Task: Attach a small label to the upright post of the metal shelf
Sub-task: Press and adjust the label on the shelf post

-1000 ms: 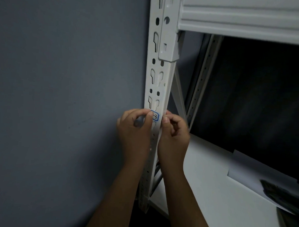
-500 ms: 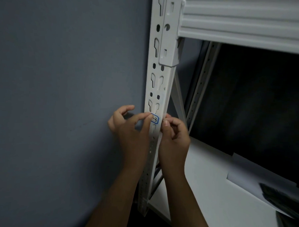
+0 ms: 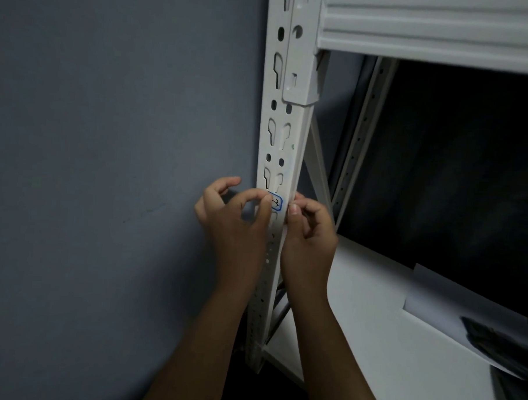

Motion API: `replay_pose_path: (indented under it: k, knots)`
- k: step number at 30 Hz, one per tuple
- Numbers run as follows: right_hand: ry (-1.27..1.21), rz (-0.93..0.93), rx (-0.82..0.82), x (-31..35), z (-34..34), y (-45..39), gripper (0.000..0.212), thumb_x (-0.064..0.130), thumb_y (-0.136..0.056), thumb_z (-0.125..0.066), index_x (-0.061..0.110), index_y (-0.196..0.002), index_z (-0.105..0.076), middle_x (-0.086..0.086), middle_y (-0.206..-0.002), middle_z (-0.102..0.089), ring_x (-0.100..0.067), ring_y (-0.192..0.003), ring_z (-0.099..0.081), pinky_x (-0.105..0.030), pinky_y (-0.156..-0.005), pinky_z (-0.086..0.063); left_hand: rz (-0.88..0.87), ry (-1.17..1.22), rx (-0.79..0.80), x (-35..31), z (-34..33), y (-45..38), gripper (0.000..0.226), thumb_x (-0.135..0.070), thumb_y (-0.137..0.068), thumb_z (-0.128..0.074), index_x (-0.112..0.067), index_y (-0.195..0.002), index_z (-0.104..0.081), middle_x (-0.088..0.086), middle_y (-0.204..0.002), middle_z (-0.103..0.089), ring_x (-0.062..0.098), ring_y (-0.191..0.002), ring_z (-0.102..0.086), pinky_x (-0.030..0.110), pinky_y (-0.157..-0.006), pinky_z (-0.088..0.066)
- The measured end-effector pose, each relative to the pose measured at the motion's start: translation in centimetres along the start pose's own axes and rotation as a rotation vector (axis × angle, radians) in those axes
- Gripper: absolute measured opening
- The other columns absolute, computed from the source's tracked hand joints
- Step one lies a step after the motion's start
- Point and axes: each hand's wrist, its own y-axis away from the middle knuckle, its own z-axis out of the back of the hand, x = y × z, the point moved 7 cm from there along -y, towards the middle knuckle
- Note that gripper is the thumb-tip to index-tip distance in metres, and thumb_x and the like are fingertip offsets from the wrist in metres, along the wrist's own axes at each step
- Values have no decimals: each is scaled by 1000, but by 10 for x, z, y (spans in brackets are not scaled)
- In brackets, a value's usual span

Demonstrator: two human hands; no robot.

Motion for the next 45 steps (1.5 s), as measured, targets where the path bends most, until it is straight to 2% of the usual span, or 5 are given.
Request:
replay_pose_path:
  k: [6, 9, 15, 35, 45]
  knots:
    - [-11, 2, 9, 0, 0, 0, 6, 2, -94, -54, 5, -95, -59, 15, -90, -61, 12, -80, -63, -7, -63, -48, 73, 102, -77, 3, 4, 3, 20, -16, -73, -77, -31, -76, -64, 1, -124, -49, -14, -100, -29, -2, -80, -32]
    - [-13, 4, -7, -1, 0, 1, 7, 2, -94, -54, 5, -95, -59, 16, -88, -62, 12, -78, -63, -6, -62, -47, 99, 178, -56, 0, 2, 5, 42, -12, -74, -77, -46, -66, -53, 0, -122, -52, 4, -114, -38, 12, -88, -40]
    - [1, 5, -18, -3, 0, 0, 7, 4, -94, -54, 7, -96, -60, 14, -88, -62, 13, -79, -61, -6, -64, -47, 154, 126, 56, 9, -4, 3, 14, -19, -79, -71, -32, -77, -66, -16, -123, -45, -4, -109, -29, -7, -78, -25]
    - [25, 1, -56, -8, 0, 0, 8, 8, -94, -55, 11, -96, -62, 19, -91, -62, 7, -86, -63, -13, -69, -50, 40, 119, -58, 9, -2, 7, 13, -24, -74, -77, -27, -85, -71, -8, -124, -45, -18, -101, -27, -2, -81, -29]
    - [73, -2, -60, -8, -3, 3, 8, 14, -95, -55, 18, -95, -62, 25, -91, -61, 10, -88, -61, -13, -75, -50, 63, 92, 42, 2, -2, 2, 31, -20, -78, -73, -44, -68, -56, -16, -120, -39, 6, -115, -29, 0, -85, -28]
